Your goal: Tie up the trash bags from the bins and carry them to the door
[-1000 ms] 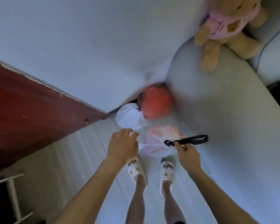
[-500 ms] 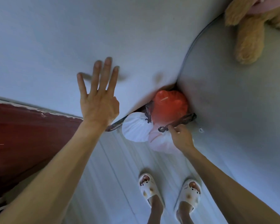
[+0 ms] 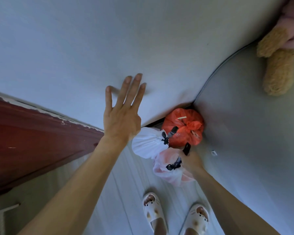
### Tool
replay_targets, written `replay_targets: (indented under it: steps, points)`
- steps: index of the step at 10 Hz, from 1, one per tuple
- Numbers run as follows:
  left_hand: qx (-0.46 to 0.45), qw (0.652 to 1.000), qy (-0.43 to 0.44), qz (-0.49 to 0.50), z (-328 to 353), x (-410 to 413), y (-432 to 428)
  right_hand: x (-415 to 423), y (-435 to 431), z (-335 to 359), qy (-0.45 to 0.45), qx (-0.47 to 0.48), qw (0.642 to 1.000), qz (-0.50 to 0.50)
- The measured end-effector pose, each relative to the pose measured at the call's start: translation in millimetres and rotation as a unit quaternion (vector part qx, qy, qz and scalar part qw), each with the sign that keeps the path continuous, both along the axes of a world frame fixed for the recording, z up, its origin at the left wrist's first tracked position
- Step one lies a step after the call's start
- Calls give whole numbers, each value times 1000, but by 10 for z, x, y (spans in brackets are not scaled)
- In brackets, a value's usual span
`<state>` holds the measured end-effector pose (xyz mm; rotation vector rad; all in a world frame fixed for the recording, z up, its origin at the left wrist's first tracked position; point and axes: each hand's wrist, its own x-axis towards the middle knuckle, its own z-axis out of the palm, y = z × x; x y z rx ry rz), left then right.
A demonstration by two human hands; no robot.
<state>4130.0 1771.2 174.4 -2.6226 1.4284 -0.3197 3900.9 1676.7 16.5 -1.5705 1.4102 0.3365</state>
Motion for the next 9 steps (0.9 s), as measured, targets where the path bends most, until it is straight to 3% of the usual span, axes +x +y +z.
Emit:
replay_targets:
  steps: [1, 2, 3, 4, 5, 6, 9]
  points:
    - [20, 1000, 8, 1, 49, -17, 3, -41, -30, 75, 44, -79, 988, 125]
    - [32, 999, 9, 0, 93, -14, 13, 4, -66, 203, 28, -148, 979, 137]
    - [35, 999, 9, 3, 96, -32, 16, 145, -106, 407, -83, -168, 982, 9]
    - [34, 999, 10, 12, 67, -58, -23, 218, -222, 496, -110, -183, 976, -51]
    - [30, 999, 13, 36, 35, -115, -68, 149, -350, 383, -6, -98, 995, 32]
    - [30, 998, 12, 56, 1, -162, -112, 43, -389, 254, 34, -21, 993, 108]
    - [53, 994, 41, 81, 231, -295, -91, -75, -470, 654, 20, -30, 969, 245]
